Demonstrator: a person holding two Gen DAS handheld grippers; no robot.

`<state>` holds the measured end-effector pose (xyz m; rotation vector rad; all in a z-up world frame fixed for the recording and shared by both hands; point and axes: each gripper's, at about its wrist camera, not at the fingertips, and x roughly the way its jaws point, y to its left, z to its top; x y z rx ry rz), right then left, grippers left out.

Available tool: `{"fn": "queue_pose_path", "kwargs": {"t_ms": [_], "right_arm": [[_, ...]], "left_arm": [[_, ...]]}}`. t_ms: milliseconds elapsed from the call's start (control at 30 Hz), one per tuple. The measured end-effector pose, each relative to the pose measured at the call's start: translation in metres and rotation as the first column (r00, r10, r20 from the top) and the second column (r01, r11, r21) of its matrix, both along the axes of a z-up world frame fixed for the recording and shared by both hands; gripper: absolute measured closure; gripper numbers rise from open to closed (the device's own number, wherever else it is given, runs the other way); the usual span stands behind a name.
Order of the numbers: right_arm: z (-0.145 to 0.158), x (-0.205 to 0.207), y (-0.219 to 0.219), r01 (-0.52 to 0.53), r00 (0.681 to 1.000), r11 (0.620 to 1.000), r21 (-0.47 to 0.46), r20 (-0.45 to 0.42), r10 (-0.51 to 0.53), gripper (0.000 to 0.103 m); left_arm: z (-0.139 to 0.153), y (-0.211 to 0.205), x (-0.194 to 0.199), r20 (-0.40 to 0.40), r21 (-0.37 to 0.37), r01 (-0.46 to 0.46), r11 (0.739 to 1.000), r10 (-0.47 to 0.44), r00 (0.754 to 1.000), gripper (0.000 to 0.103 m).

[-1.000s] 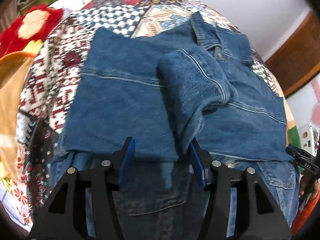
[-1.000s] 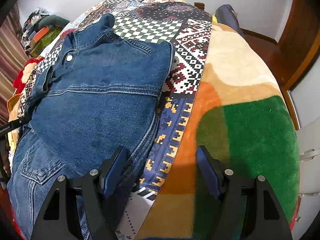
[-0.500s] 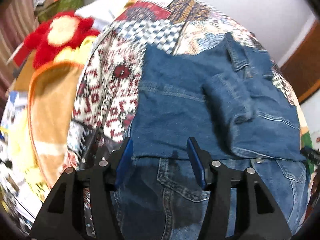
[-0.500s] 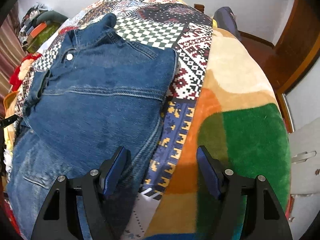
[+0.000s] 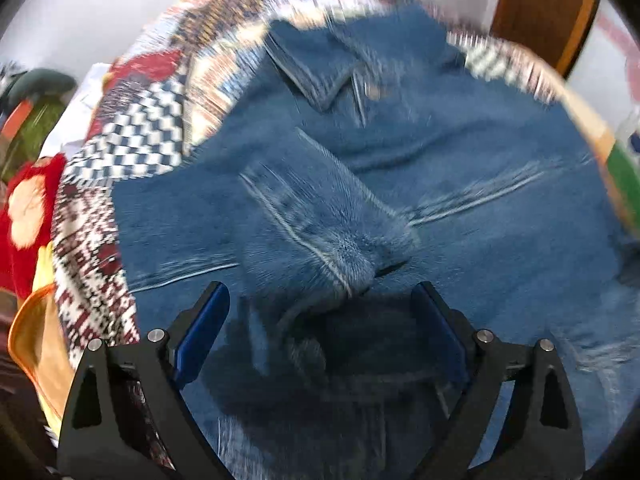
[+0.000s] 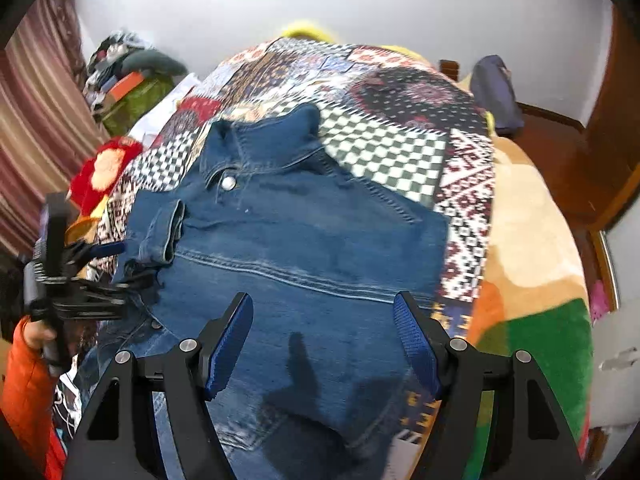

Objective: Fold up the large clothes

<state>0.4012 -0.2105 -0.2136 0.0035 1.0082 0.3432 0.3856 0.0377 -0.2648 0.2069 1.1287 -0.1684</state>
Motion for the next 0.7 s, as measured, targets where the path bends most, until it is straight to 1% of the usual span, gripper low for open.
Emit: {"fn": "queue_pose_path", "kwargs": {"t_ms": [33, 67, 133, 200, 267, 300, 333, 400, 433, 500, 533, 600, 667, 700], "right_arm": [[-0.004, 0.000, 0.006, -0.014, 1.000, 1.000, -0.006, -0.009, 0.014, 0.033], [-0.009, 0.000, 0.011, -0.027, 0.999, 1.000, -0.010, -0.019, 0.027, 0.033], [-0.020, 0.000, 0.019, -0.045, 0.998, 0.999, -0.026, -0.044, 0.044, 0.033], [-0.033, 0.003, 0.023, -0.054, 0.996, 0.997, -0.046, -0.072, 0.051, 0.033], [-0.049, 0.008, 0.025, -0.056, 0.992, 0.996, -0.070, -0.118, 0.048, 0.033], [-0.055, 0.009, 0.025, -0.057, 0.990, 0.996, -0.072, -0.129, 0.047, 0.032], [-0.058, 0.009, 0.025, -0.055, 0.990, 0.996, -0.065, -0.131, 0.046, 0.032], [-0.060, 0.010, 0.022, -0.045, 0.991, 0.997, -0.060, -0.127, 0.038, 0.026], [-0.061, 0.010, 0.022, -0.044, 0.991, 0.997, -0.058, -0.127, 0.036, 0.025], [-0.061, 0.010, 0.021, -0.042, 0.991, 0.998, -0.051, -0.130, 0.035, 0.025], [-0.061, 0.010, 0.021, -0.043, 0.991, 0.998, -0.051, -0.131, 0.036, 0.025], [-0.061, 0.011, 0.021, -0.044, 0.991, 0.998, -0.054, -0.130, 0.036, 0.025], [-0.060, 0.012, 0.022, -0.045, 0.991, 0.997, -0.056, -0.132, 0.037, 0.025], [-0.059, 0.012, 0.022, -0.043, 0.991, 0.997, -0.057, -0.133, 0.035, 0.025]], "left_arm": [[-0.004, 0.003, 0.004, 0.008, -0.014, -0.009, 1.000, 0.009, 1.000, 0.002], [-0.006, 0.007, 0.007, 0.017, -0.026, -0.018, 0.999, 0.019, 1.000, 0.000], [-0.005, 0.019, 0.011, 0.033, -0.056, -0.041, 0.998, 0.043, 0.999, 0.000], [-0.003, 0.033, 0.014, 0.059, -0.055, -0.079, 0.995, 0.082, 0.995, 0.001], [-0.002, 0.054, 0.015, 0.067, -0.071, -0.133, 0.989, 0.138, 0.988, 0.007], [-0.003, 0.063, 0.014, 0.069, -0.064, -0.165, 0.984, 0.169, 0.983, 0.010], [-0.004, 0.078, 0.013, 0.070, -0.058, -0.203, 0.977, 0.207, 0.976, 0.011], [-0.007, 0.101, 0.007, 0.063, -0.049, -0.264, 0.963, 0.266, 0.962, 0.012], [-0.010, 0.114, 0.006, 0.052, -0.048, -0.292, 0.955, 0.294, 0.954, 0.012], [-0.022, 0.142, -0.005, -0.005, -0.106, -0.329, 0.938, 0.330, 0.944, 0.011], [-0.027, 0.151, -0.011, -0.034, -0.158, -0.338, 0.928, 0.337, 0.941, 0.011], [-0.035, 0.166, -0.022, -0.076, -0.229, -0.366, 0.902, 0.359, 0.930, 0.011], [-0.036, 0.167, -0.032, -0.076, -0.253, -0.380, 0.890, 0.373, 0.925, 0.011], [-0.036, 0.167, -0.035, -0.070, -0.251, -0.384, 0.888, 0.379, 0.923, 0.011]]}}
